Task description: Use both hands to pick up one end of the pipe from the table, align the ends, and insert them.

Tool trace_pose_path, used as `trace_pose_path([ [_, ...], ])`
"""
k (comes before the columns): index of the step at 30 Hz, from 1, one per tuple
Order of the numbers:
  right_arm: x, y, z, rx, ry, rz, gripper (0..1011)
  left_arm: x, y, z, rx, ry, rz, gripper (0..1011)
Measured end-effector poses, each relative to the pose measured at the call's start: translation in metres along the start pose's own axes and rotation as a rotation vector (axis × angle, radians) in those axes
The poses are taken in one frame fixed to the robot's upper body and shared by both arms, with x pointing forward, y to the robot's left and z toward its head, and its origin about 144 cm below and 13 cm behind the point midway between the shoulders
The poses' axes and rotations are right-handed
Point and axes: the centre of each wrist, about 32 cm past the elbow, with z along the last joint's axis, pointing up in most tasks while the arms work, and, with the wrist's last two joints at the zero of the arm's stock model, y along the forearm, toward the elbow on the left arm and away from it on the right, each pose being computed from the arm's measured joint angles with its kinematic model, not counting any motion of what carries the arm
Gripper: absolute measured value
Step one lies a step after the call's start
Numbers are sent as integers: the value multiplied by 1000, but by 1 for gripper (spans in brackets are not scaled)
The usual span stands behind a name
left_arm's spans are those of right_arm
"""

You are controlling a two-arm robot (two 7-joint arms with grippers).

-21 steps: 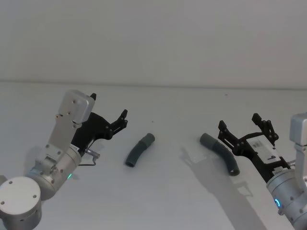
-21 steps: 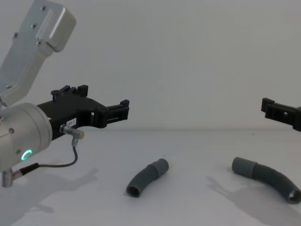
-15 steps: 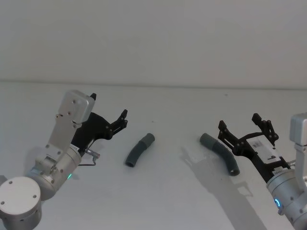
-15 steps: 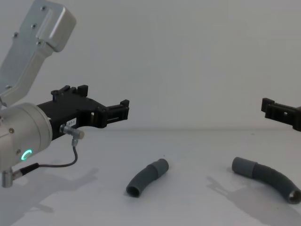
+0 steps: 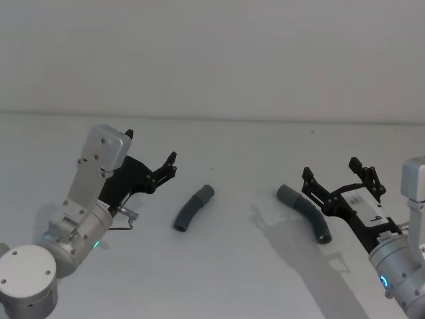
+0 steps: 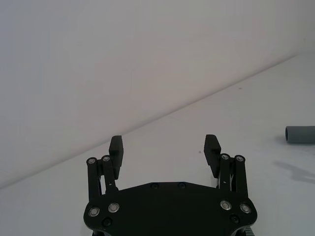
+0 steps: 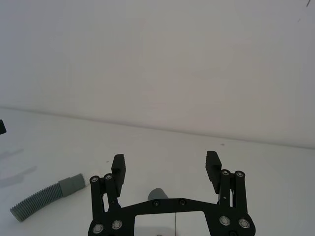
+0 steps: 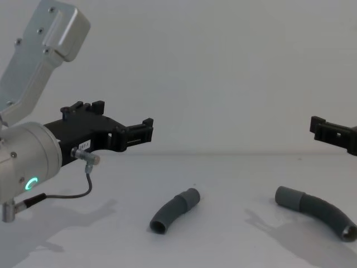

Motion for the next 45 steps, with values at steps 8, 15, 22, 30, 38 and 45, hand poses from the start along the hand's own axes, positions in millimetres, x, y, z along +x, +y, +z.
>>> trace_pose_path([
  [8,0,0,0,0,0,0,1001,0,0,0,0,0,0,1001],
  [15,0,0,0,0,0,0,1001,0,0,0,0,0,0,1000],
  [22,0,0,0,0,0,0,1001,0,0,0,0,0,0,1001],
  [30,0,0,0,0,0,0,1001,0,0,0,0,0,0,1001],
  [38,0,0,0,0,0,0,1001,0,0,0,0,0,0,1001],
  [45,0,0,0,0,0,0,1001,0,-1,1,7,-1,-6,1000],
])
